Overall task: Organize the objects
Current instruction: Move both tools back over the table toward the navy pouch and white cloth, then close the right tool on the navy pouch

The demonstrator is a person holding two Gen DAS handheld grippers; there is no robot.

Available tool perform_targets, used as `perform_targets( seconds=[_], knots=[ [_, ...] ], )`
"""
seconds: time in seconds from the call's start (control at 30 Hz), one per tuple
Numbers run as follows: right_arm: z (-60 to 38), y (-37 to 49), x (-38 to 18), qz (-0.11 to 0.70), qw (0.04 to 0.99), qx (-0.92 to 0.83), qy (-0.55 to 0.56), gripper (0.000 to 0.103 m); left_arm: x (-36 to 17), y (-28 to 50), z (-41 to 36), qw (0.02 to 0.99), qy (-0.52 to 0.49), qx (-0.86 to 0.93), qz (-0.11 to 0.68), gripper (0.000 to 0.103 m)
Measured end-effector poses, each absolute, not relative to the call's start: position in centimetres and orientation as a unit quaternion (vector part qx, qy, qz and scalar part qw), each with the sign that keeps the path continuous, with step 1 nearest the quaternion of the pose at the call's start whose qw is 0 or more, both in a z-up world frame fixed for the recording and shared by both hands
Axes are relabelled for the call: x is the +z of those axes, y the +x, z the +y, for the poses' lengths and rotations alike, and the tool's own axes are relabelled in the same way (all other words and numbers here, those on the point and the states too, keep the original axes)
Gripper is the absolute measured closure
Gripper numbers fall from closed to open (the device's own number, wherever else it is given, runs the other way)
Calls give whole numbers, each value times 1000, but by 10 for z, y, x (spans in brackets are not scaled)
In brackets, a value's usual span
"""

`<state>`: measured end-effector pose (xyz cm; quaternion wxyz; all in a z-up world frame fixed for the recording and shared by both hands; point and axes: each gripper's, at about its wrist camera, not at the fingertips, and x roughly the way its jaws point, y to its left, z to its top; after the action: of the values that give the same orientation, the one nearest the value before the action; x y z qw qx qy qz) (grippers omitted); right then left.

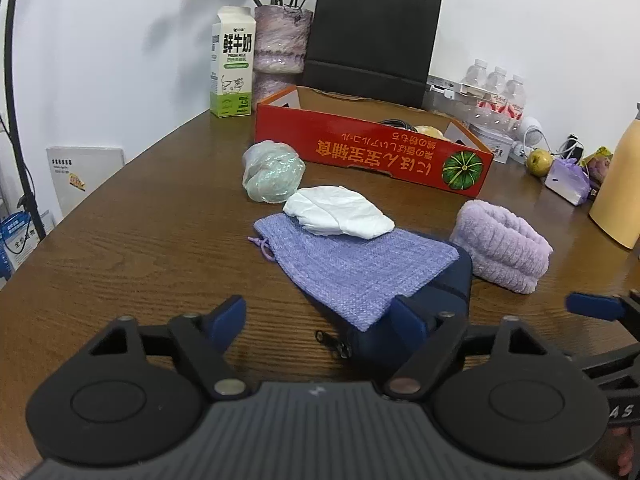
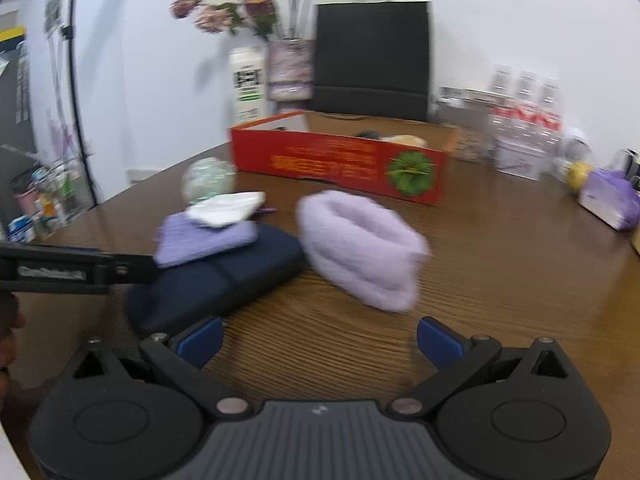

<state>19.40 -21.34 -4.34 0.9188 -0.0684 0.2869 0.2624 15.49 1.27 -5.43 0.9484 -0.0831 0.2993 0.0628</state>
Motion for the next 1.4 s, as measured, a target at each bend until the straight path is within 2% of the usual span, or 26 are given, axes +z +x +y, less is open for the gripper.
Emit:
perform_targets(
  seconds=[0.1, 0.33, 0.57, 0.87, 0.97, 1.13, 1.4],
  knots=[
    [-192, 196, -40, 288, 914, 276, -77, 0, -55, 153, 22, 949, -87, 57, 299, 28],
    [-156, 207, -36, 302, 909, 279, -70, 0, -58, 142, 63, 946, -113, 75, 294, 28],
    [-122, 221, -37, 332, 903, 264, -63, 0, -48, 128, 96, 950, -132, 84, 270, 19],
    [-102, 222, -50, 359, 893, 256, -88, 0, -47, 121, 110, 951, -145, 73, 264, 15],
    [-111, 217, -50, 355, 891, 266, -93, 4, -50, 121, 109, 950, -145, 72, 268, 15],
    [-134, 207, -46, 346, 889, 281, -103, 27, -53, 123, 105, 948, -141, 73, 275, 15],
    [-168, 200, -45, 335, 891, 288, -104, 31, -55, 129, 90, 948, -124, 74, 284, 15]
  ],
)
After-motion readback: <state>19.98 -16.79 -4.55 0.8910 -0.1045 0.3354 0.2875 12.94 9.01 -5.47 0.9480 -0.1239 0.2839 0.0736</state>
